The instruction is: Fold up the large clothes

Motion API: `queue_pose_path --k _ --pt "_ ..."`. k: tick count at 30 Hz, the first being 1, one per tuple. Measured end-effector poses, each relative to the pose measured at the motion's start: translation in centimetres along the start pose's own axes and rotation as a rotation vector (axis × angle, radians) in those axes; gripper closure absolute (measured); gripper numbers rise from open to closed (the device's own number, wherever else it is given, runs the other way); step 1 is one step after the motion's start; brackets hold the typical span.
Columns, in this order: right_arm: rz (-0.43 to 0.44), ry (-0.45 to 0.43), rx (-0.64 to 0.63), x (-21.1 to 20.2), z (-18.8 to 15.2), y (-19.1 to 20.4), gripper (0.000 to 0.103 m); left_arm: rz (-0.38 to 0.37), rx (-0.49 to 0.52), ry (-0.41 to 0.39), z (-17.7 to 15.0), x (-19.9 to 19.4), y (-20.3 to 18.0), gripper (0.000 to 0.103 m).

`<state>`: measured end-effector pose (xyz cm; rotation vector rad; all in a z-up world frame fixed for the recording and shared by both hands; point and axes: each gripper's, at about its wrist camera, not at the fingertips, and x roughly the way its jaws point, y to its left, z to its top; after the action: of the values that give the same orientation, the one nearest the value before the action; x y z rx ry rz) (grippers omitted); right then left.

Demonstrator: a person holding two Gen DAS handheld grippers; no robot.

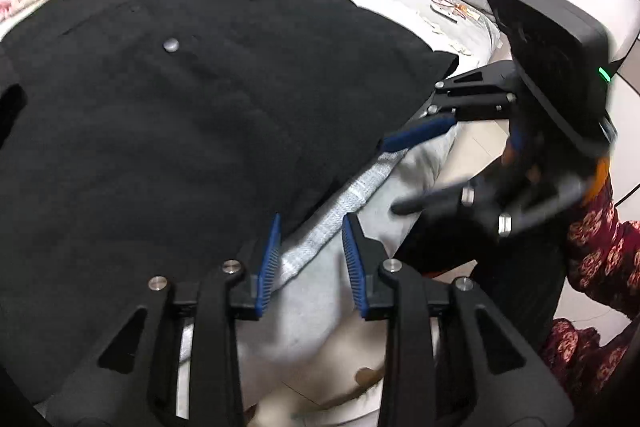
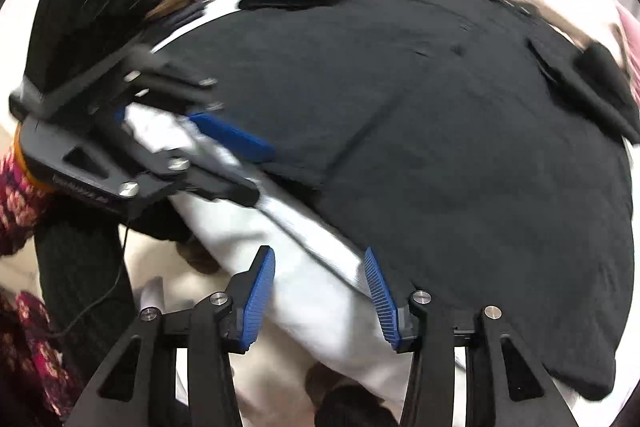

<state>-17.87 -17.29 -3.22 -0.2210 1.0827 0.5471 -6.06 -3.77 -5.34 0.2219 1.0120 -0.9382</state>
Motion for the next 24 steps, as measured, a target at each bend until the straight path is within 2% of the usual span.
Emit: queue_pose_path --k 2,3,4,7,9,13,17,20,22,24 --pt "-0.017 -0.030 0.045 -1.0 -0.2 -1.2 0.052 0.009 -0.007 -0.063 0.0 -2.0 0.5 0.046" --pt "-0.031 -0.054 0.069 -1.8 -0.3 -2.2 0.049 0.033 -0.026 -0.107 0.0 -3.4 1.1 0.029" --pt "-0.060 -0.072 0.097 -2.7 -0.3 -3.1 0.047 0.062 -0.038 -0.137 0.0 -4.4 1.7 0.020" --pt "-0.167 -0.102 0.171 -5.6 -0.2 -5.3 0.038 0.198 -0.109 -0.188 -0.5 -8.0 4.7 0.019" --pt "-0.170 -0.130 0.239 -7.3 -0.5 -7.3 0.030 0.277 -0.214 -0.167 -0.9 -9.7 7.8 0.019" --pt "-0.155 -0.151 0.406 -8.9 -1.6 -12.1 0.025 0.384 -0.489 -0.094 -4.0 -12.0 14.4 0.019" --pt "-0.122 -0.120 0.659 -8.0 -4.5 -18.2 0.025 0.406 -0.624 -0.036 -6.7 -11.9 18.7 0.019" --pt "-0.130 -0.114 0.822 -7.1 -7.1 -22.3 0.025 0.362 -0.701 -0.003 -8.5 -11.1 20.1 0.019" --pt "-0.084 -0.116 0.929 -6.0 -8.6 -24.5 0.025 0.325 -0.761 0.023 -9.1 -10.0 21.1 0.019" --pt "-0.001 -0.143 1.032 -4.7 -10.0 -25.9 0.023 0.316 -0.790 0.017 -9.9 -9.8 20.8 0.019"
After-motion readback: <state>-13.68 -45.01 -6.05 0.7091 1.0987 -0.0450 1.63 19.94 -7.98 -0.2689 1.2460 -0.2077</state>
